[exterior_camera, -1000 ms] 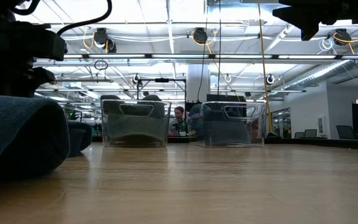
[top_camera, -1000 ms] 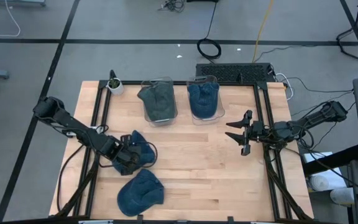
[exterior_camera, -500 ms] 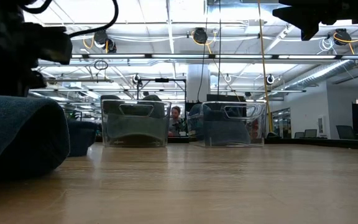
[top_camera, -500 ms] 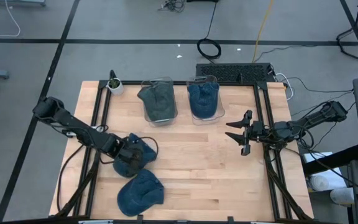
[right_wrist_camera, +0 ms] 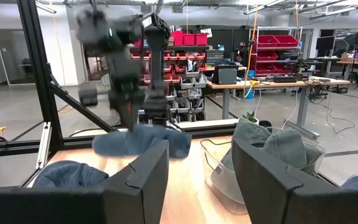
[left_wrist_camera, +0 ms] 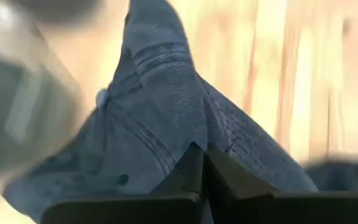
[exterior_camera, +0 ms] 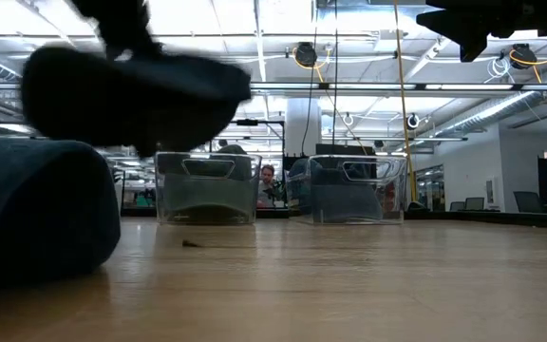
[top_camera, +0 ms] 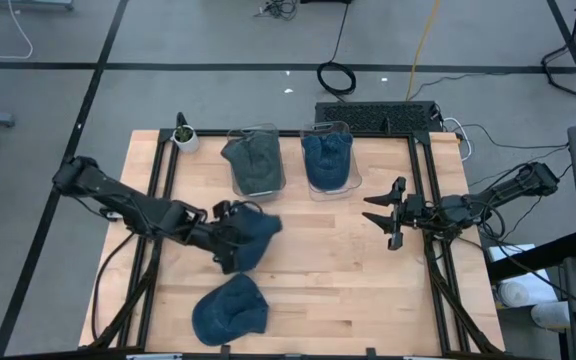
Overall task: Pick & Place hat
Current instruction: Put the top blue cap into the right transparent bin
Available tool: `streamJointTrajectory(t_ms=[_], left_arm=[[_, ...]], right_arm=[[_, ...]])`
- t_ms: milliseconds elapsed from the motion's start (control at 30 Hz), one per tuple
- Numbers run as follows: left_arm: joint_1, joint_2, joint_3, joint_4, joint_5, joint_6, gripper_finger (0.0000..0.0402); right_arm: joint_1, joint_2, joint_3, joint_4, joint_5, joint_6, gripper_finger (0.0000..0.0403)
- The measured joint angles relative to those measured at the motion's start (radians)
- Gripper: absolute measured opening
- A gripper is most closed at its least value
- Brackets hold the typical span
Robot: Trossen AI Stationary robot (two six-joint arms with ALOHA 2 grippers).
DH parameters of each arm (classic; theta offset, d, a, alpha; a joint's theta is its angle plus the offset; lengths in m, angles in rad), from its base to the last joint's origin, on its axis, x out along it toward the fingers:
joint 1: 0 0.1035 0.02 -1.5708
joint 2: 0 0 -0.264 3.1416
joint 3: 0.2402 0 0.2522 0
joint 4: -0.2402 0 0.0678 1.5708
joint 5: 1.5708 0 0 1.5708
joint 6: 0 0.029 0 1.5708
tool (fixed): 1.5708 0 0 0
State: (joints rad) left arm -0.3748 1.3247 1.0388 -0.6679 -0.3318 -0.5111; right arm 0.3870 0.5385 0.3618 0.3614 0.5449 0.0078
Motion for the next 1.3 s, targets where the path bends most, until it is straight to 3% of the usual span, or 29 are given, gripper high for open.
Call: streamJointTrajectory(t_ms=[267, 500, 1300], left_arm=[[0.002, 0.000, 0.181, 0.102, -0.270, 0.237, 0.0004], [0.038, -0.001, 0.198, 0.235, -0.355, 0.336, 0.0003], [0.146, -0.001, 0.197, 0.303, -0.358, 0.353, 0.0002]], right_arm=[[0.000, 0.000, 0.000, 0.000, 0.000, 0.015, 0.0164], [0.000, 0.000, 0.000, 0.001, 0.000, 0.015, 0.0164], [0.000, 0.000, 0.000, 0.004, 0.000, 0.018, 0.0164]])
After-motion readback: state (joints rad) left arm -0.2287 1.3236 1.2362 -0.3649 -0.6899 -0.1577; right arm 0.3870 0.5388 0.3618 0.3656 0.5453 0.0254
